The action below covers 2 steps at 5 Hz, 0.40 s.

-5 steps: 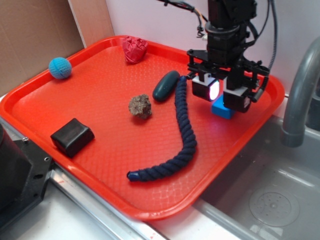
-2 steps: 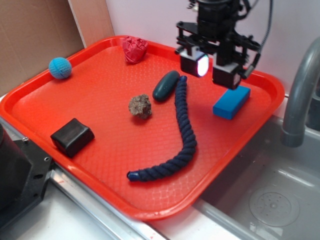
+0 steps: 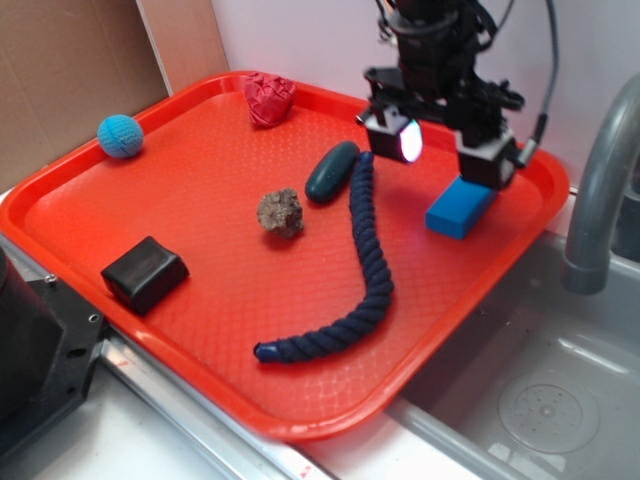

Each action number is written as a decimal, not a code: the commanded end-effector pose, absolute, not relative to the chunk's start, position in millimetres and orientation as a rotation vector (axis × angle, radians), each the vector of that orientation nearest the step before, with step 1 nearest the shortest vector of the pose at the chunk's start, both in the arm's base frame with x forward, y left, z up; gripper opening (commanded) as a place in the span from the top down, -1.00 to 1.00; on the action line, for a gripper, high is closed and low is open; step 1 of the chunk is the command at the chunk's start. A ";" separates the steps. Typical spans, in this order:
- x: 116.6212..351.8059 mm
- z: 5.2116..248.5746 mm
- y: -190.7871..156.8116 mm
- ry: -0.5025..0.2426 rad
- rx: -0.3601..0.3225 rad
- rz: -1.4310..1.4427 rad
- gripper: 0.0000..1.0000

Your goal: Grab the blue block.

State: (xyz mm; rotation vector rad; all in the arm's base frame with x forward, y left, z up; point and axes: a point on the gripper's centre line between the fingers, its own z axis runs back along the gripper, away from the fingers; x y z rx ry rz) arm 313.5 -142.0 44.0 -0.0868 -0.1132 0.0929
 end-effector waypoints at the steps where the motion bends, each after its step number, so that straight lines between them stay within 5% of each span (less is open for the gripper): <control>1: 319.9 29.2 -146.7 -0.060 -0.101 0.065 -1.00; 2: 321.5 17.4 -138.4 -0.002 -0.092 0.087 -1.00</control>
